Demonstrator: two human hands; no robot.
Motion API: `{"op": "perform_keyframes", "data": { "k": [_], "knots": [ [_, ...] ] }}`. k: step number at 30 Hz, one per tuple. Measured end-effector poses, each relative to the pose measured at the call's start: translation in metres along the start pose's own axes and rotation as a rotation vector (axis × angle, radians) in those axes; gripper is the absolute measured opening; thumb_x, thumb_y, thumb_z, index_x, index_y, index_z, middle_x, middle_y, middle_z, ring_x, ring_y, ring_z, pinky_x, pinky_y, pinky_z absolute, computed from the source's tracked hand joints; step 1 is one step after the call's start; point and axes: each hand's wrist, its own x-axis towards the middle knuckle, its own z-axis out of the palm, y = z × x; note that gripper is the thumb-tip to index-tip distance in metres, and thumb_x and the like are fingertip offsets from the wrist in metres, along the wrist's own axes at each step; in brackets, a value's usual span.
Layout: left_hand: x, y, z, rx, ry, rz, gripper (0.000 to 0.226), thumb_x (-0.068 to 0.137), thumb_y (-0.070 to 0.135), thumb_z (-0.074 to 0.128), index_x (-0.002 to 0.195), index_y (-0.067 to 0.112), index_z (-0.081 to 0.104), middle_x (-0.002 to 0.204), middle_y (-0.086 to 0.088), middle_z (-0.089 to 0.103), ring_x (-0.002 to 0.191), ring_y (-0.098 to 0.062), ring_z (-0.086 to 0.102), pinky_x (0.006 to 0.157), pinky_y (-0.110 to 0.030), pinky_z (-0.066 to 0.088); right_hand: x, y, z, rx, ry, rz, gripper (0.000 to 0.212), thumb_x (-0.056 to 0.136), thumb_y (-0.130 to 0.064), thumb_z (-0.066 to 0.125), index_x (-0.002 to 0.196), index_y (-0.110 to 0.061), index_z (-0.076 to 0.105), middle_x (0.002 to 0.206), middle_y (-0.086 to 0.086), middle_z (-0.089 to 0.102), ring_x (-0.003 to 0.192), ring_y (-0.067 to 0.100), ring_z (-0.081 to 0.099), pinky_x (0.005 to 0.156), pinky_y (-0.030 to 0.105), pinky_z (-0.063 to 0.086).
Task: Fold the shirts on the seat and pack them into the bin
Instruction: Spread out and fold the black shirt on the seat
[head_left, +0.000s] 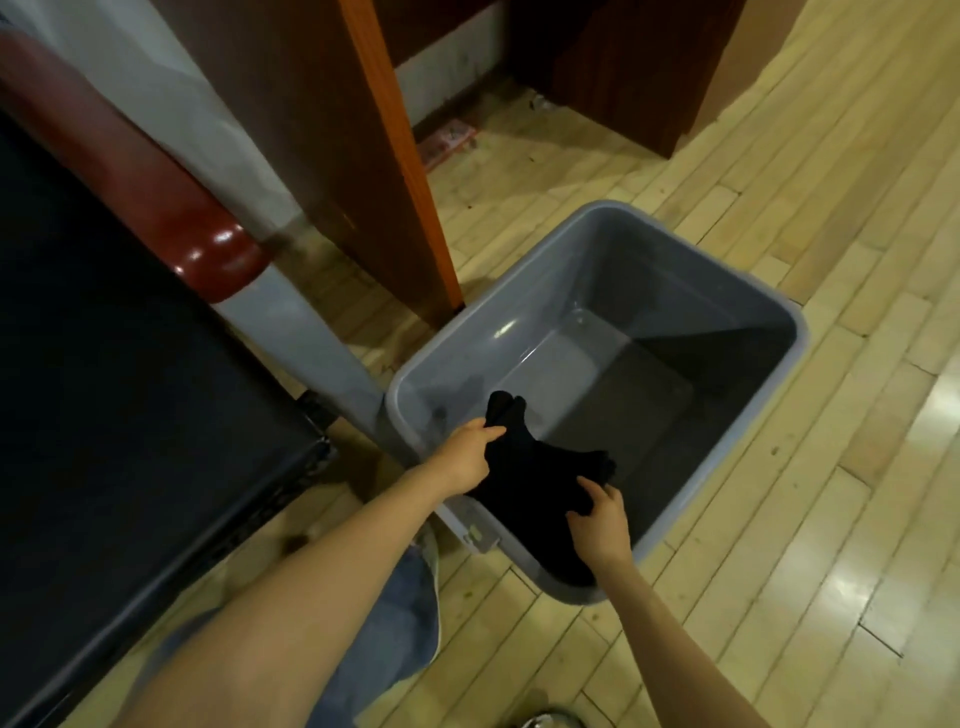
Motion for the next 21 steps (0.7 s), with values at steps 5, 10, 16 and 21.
{"op": "perform_keyframes", "data": {
  "k": [5, 10, 16, 21],
  "knots": [
    [-0.005, -0.006, 0.010, -0.018, -0.026, -0.022, 0.064, 0.091, -0.012, 0.039, 0.148, 0.015, 0.030, 0.156, -0.008, 0.018, 0.142, -0.026, 0.023, 0.115, -0.034, 0.024, -0.007, 0.015, -0.003, -0.002, 0.029, 0.087, 0.052, 0.095, 0.002, 0.042, 0.145, -0.010, 0.038, 0.151, 0.013, 0.024, 0.117, 0.030, 0.051, 0.095, 0.029, 0.042],
    [-0.019, -0.021, 0.028, 0.008, -0.096, -0.037, 0.066, 0.090, -0.014, 0.039, 0.148, 0.017, 0.030, 0.157, -0.008, 0.015, 0.143, -0.025, 0.019, 0.112, -0.029, 0.027, -0.034, 0.043, 0.004, 0.009, 0.030, 0.131, 0.052, 0.094, 0.002, 0.043, 0.144, -0.011, 0.038, 0.150, 0.013, 0.026, 0.120, 0.031, 0.050, 0.103, 0.035, 0.040],
    [-0.028, -0.034, 0.032, 0.051, -0.185, -0.070, 0.069, 0.090, -0.016, 0.035, 0.148, 0.021, 0.030, 0.158, -0.006, 0.013, 0.144, -0.024, 0.019, 0.113, -0.026, 0.023, -0.066, 0.065, 0.021, 0.032, 0.022, 0.191, 0.054, 0.094, 0.001, 0.046, 0.145, -0.015, 0.037, 0.151, 0.012, 0.024, 0.119, 0.025, 0.051, 0.101, 0.028, 0.039],
    [-0.032, -0.043, 0.036, 0.096, -0.231, -0.053, 0.068, 0.090, -0.015, 0.036, 0.147, 0.022, 0.033, 0.158, -0.006, 0.015, 0.143, -0.023, 0.021, 0.114, -0.026, 0.022, -0.092, 0.074, 0.040, 0.132, 0.066, 0.269, 0.054, 0.094, 0.000, 0.047, 0.144, -0.018, 0.039, 0.152, 0.009, 0.024, 0.125, 0.023, 0.046, 0.106, 0.030, 0.036]
  ]
}}
